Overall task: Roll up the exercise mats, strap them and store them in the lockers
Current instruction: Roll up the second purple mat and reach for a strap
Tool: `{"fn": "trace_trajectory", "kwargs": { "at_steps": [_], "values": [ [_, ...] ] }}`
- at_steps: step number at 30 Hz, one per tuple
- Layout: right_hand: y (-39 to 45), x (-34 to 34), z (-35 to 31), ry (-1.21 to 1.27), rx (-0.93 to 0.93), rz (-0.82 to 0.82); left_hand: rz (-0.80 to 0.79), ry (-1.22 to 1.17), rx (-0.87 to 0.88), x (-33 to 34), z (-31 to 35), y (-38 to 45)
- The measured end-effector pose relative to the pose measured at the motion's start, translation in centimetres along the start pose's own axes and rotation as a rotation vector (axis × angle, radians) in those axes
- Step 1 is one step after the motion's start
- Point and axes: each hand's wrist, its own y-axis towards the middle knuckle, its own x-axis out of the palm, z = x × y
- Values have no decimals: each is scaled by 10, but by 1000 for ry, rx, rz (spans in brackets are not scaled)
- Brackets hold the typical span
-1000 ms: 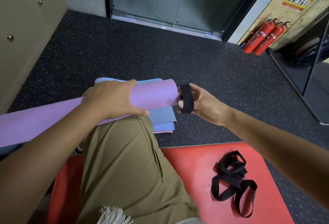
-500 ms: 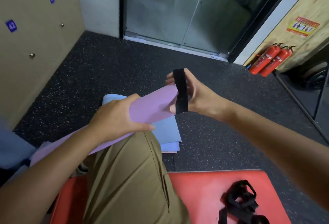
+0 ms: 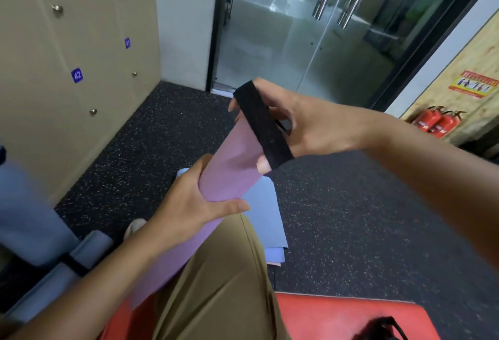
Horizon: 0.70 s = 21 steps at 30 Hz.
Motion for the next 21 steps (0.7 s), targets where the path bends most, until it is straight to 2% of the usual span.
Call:
{"fn": "trace_trajectory", "kwargs": {
  "at_steps": [3, 11, 13, 17, 21],
  "values": [
    [7, 3, -23, -83, -15, -63, 56, -50, 16, -4, 8, -10],
    [38, 28, -55, -351, -123, -103, 124, -97, 29, -23, 5, -40],
    [44, 34, -59, -373, -139, -116, 212, -125, 56, -26, 10, -47],
    [55, 47, -66, -395, -145, -124, 495, -260, 44, -34, 39, -50],
    [64, 57, -68, -428, -161, -152, 513, -481, -32, -40, 50, -49]
  ]
}}
